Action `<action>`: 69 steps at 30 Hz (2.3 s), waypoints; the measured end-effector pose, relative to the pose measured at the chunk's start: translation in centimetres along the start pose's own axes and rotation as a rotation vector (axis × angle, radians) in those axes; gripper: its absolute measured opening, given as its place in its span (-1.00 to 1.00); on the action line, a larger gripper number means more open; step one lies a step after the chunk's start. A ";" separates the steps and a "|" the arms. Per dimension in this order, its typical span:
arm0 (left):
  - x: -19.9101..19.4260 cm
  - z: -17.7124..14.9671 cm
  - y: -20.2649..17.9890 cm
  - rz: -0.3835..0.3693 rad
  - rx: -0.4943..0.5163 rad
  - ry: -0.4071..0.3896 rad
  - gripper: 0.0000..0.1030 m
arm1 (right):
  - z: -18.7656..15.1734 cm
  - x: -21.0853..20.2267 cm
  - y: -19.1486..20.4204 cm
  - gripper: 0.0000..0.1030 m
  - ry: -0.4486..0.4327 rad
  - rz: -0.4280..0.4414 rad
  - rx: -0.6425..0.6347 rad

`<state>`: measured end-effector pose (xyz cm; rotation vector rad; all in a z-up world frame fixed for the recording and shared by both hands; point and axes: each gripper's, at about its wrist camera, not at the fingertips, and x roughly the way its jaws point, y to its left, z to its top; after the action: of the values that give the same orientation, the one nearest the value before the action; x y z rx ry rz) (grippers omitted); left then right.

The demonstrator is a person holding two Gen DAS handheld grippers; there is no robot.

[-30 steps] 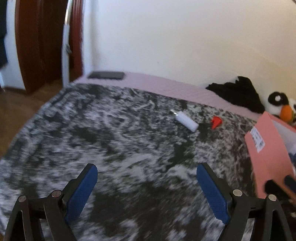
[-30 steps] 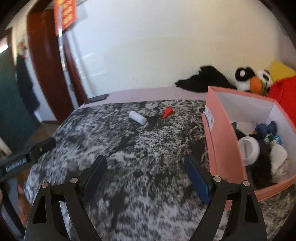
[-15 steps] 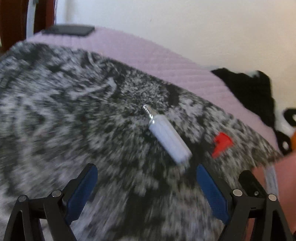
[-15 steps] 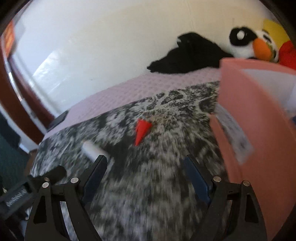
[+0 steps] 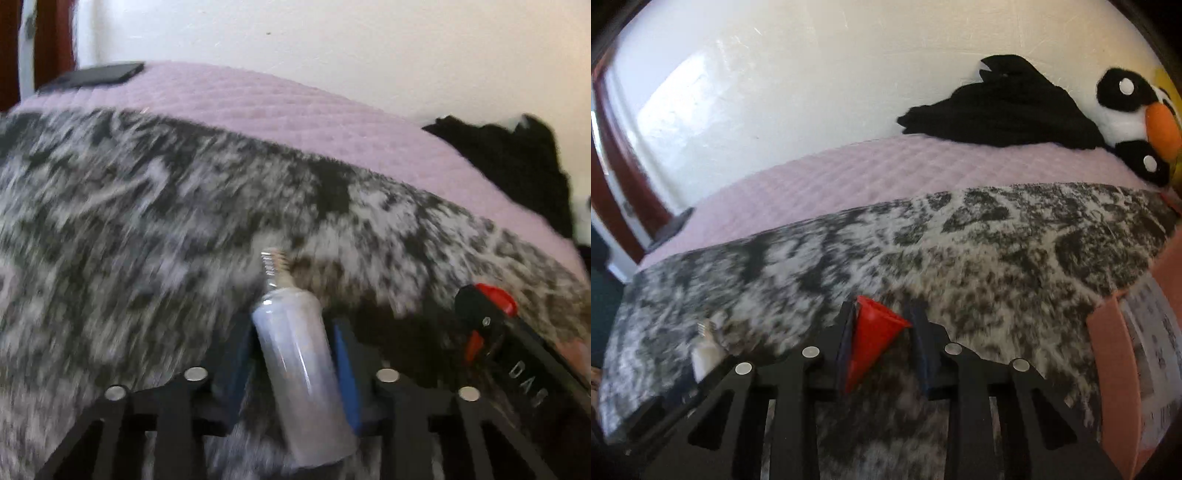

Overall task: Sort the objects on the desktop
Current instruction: 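Grasp the white bulb with left tool while right tool grasps the red cone, then carry the bulb and red cone over the pink box and release both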

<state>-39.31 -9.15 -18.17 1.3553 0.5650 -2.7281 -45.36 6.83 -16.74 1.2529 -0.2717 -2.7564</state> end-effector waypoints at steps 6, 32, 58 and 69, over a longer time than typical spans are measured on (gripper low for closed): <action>-8.3 -3.6 2.6 -0.033 -0.011 -0.026 -0.40 | -3.5 -9.2 0.4 -0.40 -0.044 0.095 -0.009; -34.6 -21.6 -10.5 -0.099 0.379 -0.257 -0.40 | -20.5 -43.8 -7.3 -0.39 -0.268 0.098 0.008; -19.7 -11.7 -32.2 0.088 0.608 -0.357 0.96 | -5.4 -34.4 -30.5 0.86 -0.208 -0.191 0.258; -21.5 -13.6 -29.9 0.047 0.578 -0.385 0.99 | -6.3 -35.3 -30.4 0.86 -0.255 -0.202 0.268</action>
<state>-21.59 20.76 0.13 0.8281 -0.2983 -3.1174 -18.01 41.68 -1.04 1.0258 -0.5833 -3.1424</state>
